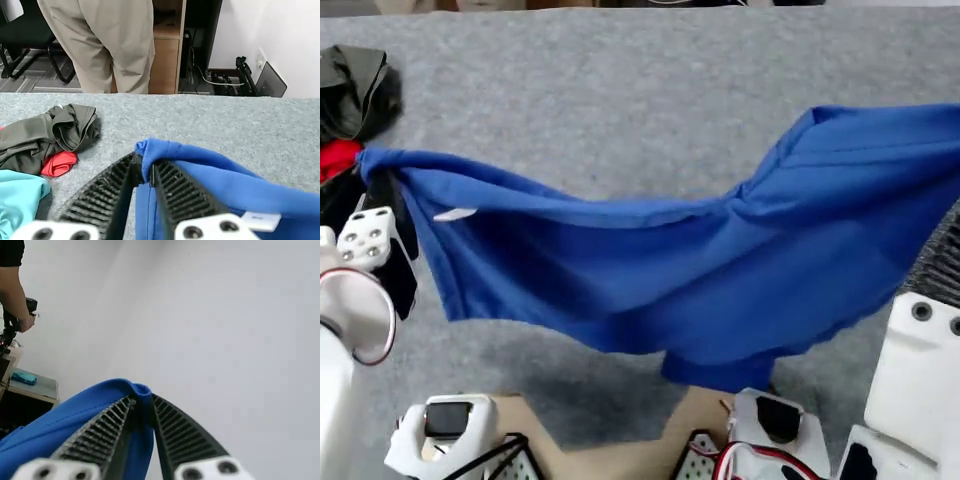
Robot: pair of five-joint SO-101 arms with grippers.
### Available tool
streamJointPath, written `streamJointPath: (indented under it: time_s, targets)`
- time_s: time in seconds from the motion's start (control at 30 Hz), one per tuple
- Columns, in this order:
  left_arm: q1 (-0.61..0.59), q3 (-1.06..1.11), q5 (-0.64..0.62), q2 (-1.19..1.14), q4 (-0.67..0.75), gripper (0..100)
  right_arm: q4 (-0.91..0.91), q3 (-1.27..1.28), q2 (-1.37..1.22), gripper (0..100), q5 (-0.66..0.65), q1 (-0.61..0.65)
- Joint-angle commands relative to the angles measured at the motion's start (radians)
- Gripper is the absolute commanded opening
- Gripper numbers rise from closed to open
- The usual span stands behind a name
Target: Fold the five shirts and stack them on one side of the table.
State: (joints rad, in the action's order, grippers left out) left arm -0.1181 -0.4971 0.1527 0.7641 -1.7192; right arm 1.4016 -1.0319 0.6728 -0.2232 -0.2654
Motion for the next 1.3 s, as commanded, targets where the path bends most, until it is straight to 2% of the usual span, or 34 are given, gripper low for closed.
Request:
streamJointPath:
  time_s: [0.0,0.23,0.57,0.73,0.9,1.07,1.27]
  targets:
    - [0.003,-0.032,0.009,0.044,0.000,2,-0.068,-0.007,-0.001,0.5,0.002,-0.013]
    - [0.005,-0.021,0.009,0.105,0.066,2,-0.190,0.004,-0.010,0.5,0.005,-0.013]
    - [0.005,-0.021,0.002,-0.005,0.181,2,-0.348,0.173,-0.008,0.5,0.008,-0.008]
    - [0.005,-0.023,0.000,-0.050,0.215,2,-0.351,0.213,-0.010,0.5,0.011,-0.007]
    - [0.003,-0.023,-0.031,-0.065,0.213,2,-0.350,0.259,-0.012,0.5,0.101,-0.005]
    - [0.003,-0.021,-0.029,-0.065,0.209,2,-0.351,0.308,-0.012,0.5,0.106,0.101]
    - [0.003,0.028,-0.029,-0.059,0.210,2,-0.344,0.410,-0.010,0.5,0.115,0.113]
